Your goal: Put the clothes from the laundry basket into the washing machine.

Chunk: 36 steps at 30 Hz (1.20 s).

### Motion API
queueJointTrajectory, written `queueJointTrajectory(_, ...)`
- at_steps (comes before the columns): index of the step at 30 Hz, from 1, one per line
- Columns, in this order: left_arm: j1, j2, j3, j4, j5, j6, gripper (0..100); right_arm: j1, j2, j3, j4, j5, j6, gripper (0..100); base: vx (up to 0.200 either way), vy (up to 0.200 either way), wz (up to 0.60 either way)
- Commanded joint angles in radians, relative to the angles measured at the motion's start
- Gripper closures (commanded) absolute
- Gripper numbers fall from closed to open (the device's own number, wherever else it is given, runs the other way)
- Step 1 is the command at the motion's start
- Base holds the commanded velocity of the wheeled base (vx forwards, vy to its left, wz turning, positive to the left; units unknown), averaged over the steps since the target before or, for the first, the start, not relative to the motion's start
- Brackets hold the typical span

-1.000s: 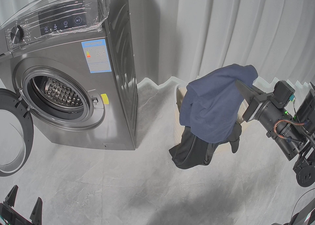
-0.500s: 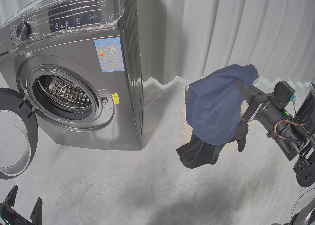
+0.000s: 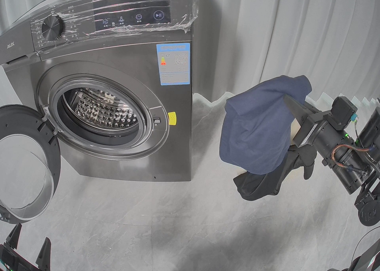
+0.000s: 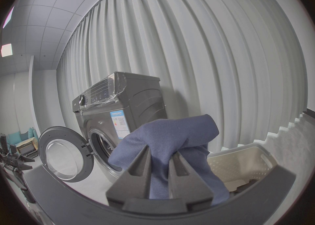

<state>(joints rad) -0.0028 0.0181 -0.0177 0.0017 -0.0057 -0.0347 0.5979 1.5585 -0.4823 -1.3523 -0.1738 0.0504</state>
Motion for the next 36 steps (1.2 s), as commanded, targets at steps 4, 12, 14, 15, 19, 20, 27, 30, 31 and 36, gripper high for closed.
queueJointTrajectory(4,0.0,-0.018,0.015,0.0,0.0,-0.001,0,0.008,-0.002,0.002,0.001,-0.006,0.011,100,0.0,0.0,0.0)
queueJointTrajectory(12,0.0,-0.018,0.015,0.0,0.0,-0.001,0,-0.003,-0.002,0.021,0.006,-0.032,0.011,100,-0.2,0.0,0.0)
queueJointTrajectory(14,0.0,-0.018,0.015,0.0,0.0,-0.001,0,-0.004,-0.002,0.028,0.012,-0.061,0.011,100,-0.2,0.0,0.0)
queueJointTrajectory(15,0.0,-0.018,0.015,0.0,0.0,-0.001,0,-0.004,-0.002,0.03,0.013,-0.072,0.011,100,-0.2,0.0,0.0)
queueJointTrajectory(19,0.0,-0.018,0.015,0.0,0.0,-0.001,0,-0.004,0.0,0.03,0.016,-0.125,0.009,100,-0.2,0.0,0.0)
queueJointTrajectory(20,0.0,-0.018,0.015,0.0,0.0,-0.001,0,-0.006,0.002,0.031,0.018,-0.128,0.009,100,0.0,0.0,0.0)
queueJointTrajectory(27,0.0,-0.018,0.015,0.0,0.0,-0.001,0,-0.006,0.005,0.033,0.018,-0.128,0.009,100,0.0,0.057,0.0)
queueJointTrajectory(30,0.0,-0.018,0.015,0.0,0.0,-0.001,0,-0.004,0.006,0.033,0.019,-0.127,0.009,100,0.0,0.2,0.0)
queueJointTrajectory(31,0.0,-0.018,0.015,0.0,0.0,-0.001,0,-0.004,0.006,0.033,0.019,-0.127,0.011,100,0.0,0.2,0.0)
queueJointTrajectory(36,0.0,-0.018,0.015,0.0,0.0,-0.001,0,-0.004,0.011,0.033,0.019,-0.119,0.011,100,0.0,0.2,0.0)
